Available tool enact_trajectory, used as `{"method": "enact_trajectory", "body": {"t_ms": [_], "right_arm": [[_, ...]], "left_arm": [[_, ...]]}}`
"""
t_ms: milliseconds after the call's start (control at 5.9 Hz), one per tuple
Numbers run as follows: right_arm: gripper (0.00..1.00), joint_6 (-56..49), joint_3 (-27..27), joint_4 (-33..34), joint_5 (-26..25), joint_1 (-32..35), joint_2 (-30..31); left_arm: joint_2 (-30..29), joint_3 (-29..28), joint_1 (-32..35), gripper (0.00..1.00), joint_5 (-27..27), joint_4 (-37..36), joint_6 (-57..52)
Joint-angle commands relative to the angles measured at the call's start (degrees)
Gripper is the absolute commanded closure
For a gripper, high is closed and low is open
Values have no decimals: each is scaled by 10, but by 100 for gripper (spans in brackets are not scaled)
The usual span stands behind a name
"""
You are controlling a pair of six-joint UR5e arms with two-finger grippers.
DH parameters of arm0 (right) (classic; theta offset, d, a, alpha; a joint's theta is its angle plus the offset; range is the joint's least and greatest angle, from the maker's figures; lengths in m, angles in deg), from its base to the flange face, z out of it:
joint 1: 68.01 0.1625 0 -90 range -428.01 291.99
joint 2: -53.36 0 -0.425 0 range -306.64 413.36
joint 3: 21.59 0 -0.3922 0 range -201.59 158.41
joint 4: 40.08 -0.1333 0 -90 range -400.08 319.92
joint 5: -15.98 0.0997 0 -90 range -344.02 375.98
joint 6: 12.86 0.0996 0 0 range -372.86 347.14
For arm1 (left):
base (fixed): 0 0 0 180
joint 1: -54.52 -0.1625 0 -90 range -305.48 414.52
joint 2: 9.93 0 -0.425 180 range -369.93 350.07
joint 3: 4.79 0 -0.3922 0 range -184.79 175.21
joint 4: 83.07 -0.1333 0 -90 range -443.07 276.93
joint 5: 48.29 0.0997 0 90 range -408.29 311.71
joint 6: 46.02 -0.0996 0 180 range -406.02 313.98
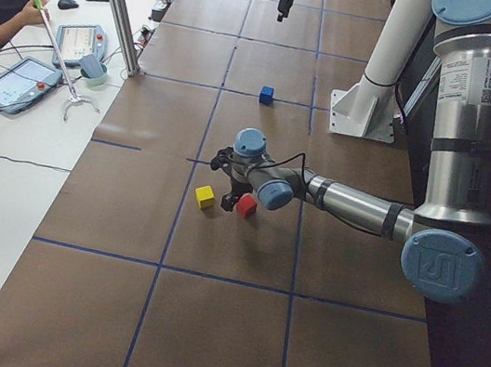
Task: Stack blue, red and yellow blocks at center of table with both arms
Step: 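Lower the left gripper onto the red cube and close it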
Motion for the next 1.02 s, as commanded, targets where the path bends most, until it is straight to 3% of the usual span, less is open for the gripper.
{"method": "enact_trajectory", "body": {"t_ms": [0,508,678,847], "right_arm": [[0,-1,-2,1,0,1,2],[0,-1,-2,1,0,2,3],[0,-1,-3,1,0,1,4],[0,-1,-3,1,0,1,3]], "left_arm": [[-4,0,-37,0,38,0,-1],[-3,-14,-61,0,46,0,0],[-3,-20,-62,18,45,0,1],[-3,-20,-62,70,39,-1,5]]}}
